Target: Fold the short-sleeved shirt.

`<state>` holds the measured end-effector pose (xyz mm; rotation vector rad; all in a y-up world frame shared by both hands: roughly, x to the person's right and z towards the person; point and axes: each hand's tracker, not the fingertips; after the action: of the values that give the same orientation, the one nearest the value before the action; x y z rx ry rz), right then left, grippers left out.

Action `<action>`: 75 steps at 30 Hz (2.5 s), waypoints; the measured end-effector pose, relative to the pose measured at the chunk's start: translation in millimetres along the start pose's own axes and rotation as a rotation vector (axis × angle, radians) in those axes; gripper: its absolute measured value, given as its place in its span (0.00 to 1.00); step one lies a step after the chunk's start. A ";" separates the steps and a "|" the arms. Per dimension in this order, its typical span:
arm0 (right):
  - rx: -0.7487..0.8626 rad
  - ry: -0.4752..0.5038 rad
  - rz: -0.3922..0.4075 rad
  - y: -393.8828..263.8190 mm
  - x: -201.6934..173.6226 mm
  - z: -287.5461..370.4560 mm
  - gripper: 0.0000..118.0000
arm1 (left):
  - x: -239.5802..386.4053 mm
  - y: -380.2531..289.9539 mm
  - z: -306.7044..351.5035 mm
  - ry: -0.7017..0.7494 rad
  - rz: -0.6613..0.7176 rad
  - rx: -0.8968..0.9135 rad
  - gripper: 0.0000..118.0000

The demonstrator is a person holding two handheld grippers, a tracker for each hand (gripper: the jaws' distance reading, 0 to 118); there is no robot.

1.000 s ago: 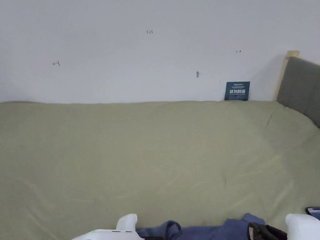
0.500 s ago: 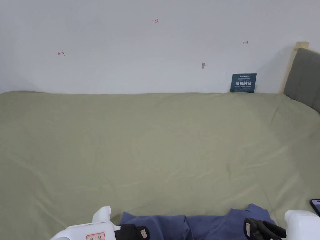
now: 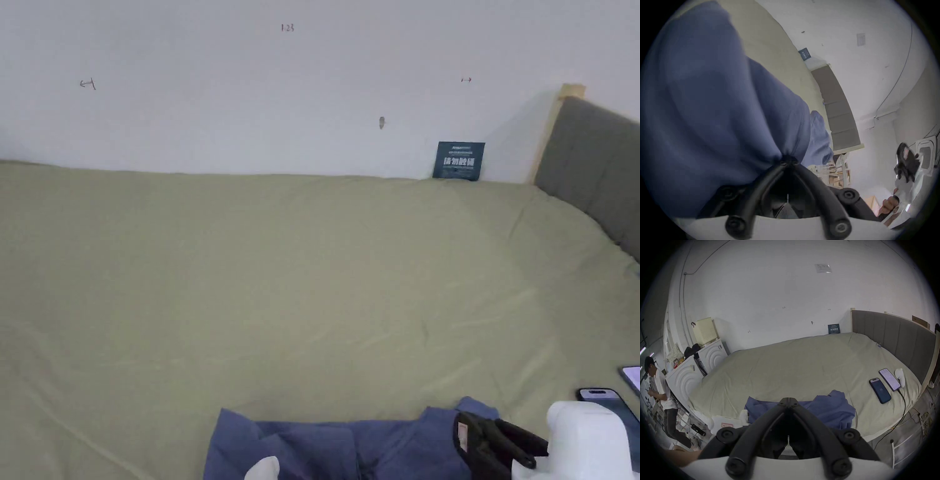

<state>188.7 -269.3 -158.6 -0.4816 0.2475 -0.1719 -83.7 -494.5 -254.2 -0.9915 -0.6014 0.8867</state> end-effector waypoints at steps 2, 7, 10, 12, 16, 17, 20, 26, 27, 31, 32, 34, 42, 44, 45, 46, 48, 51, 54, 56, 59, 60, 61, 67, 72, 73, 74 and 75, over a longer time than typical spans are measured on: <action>-0.001 0.010 0.005 0.4 -3.8 -2.2 0.00 | 2.8 -3.3 -6.5 -0.037 0.008 -0.001 0.00; -0.025 0.021 0.015 -4.9 -9.8 -9.1 0.00 | 11.1 7.1 -9.3 -0.052 0.019 -0.017 0.00; -0.028 0.030 0.009 -5.1 -8.3 -9.1 0.00 | 21.7 30.7 30.9 -0.173 -0.010 0.055 0.00; -0.026 0.023 0.013 -3.2 -7.3 -9.9 0.00 | 18.2 53.8 67.8 -0.181 -0.039 0.083 0.00; -0.018 0.027 0.017 2.4 -4.6 -13.3 0.00 | -8.7 95.6 131.2 -0.149 -0.093 0.047 0.11; -0.017 0.030 0.017 3.6 -4.4 -13.9 0.00 | -15.3 102.3 144.0 -0.125 -0.088 0.047 0.35; -0.016 0.034 0.024 4.7 -5.1 -13.8 0.00 | -33.2 116.0 158.3 -0.053 -0.116 0.045 1.00; -0.019 0.032 0.021 5.4 -2.3 -9.4 0.00 | -87.0 106.7 139.3 -0.084 0.128 0.038 1.00; -0.019 0.030 0.019 5.3 -0.7 -8.4 0.00 | -95.8 101.7 131.0 -0.067 0.148 0.025 1.00; -0.014 0.025 0.003 5.7 5.8 -4.9 0.00 | -98.4 97.7 116.0 -0.243 0.134 0.078 1.00; -0.013 0.021 -0.001 5.4 6.8 -5.1 0.00 | -98.3 96.9 107.9 -0.230 0.171 0.076 1.00; -0.018 0.019 -0.013 4.4 9.1 -7.2 0.00 | -92.2 97.1 98.8 -0.209 0.161 0.098 1.00; -0.052 0.024 0.001 -0.9 2.5 -11.5 0.00 | -87.9 91.3 91.1 -0.065 0.182 0.064 0.07; -0.058 0.023 0.009 -0.9 1.6 -12.8 0.00 | -82.2 96.8 107.8 -0.043 0.190 0.088 0.07; -0.059 0.017 0.014 0.0 1.1 -14.1 0.00 | -80.0 101.2 118.1 -0.013 0.167 0.090 0.07; -0.059 0.017 0.016 1.1 1.1 -15.2 0.00 | -80.8 109.9 123.1 -0.006 0.146 0.067 0.07; -0.056 0.020 0.024 3.6 0.3 -17.2 0.00 | -73.3 116.2 149.4 0.054 0.087 0.057 0.07; -0.050 0.030 0.027 5.9 -1.6 -20.7 0.00 | -66.2 128.7 195.3 0.105 0.117 0.143 0.07; -0.057 0.038 0.036 7.1 -4.9 -27.3 0.00 | -48.5 134.0 242.2 0.205 0.126 0.201 0.07; -0.062 0.048 0.040 7.0 -7.1 -30.7 0.00 | -37.4 135.2 269.1 0.294 0.079 0.230 0.07; -0.053 0.065 0.033 6.0 -12.0 -31.8 0.00 | -10.3 134.1 289.5 0.434 0.029 0.254 0.07; -0.045 0.077 0.027 5.7 -13.1 -31.5 0.00 | -2.1 132.4 292.4 0.456 0.004 0.269 0.07; -0.047 0.088 0.025 5.9 -14.1 -32.3 0.00 | 3.4 130.3 291.4 0.439 0.016 0.266 0.07; -0.052 0.105 0.037 4.4 -17.7 -29.6 0.00 | 44.6 126.5 231.3 0.309 -0.018 0.198 0.07; -0.046 0.087 0.013 0.4 -7.9 -20.5 0.00 | 74.5 122.0 147.2 0.202 -0.030 0.082 0.07; -0.046 0.083 0.008 -0.2 -5.3 -19.0 0.00 | 79.7 118.2 131.3 0.180 -0.001 0.052 0.07; -0.048 0.077 0.001 -1.0 -2.0 -17.3 0.00 | 69.7 124.2 116.0 0.165 -0.008 0.011 0.07; -0.048 0.072 -0.005 -2.5 2.4 -16.0 0.00 | 71.2 123.4 100.1 0.153 -0.022 -0.037 0.07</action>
<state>186.4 -279.1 -171.5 -0.5240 0.3215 -0.1888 -168.1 -356.1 -318.0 -1.0735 -0.4991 0.7754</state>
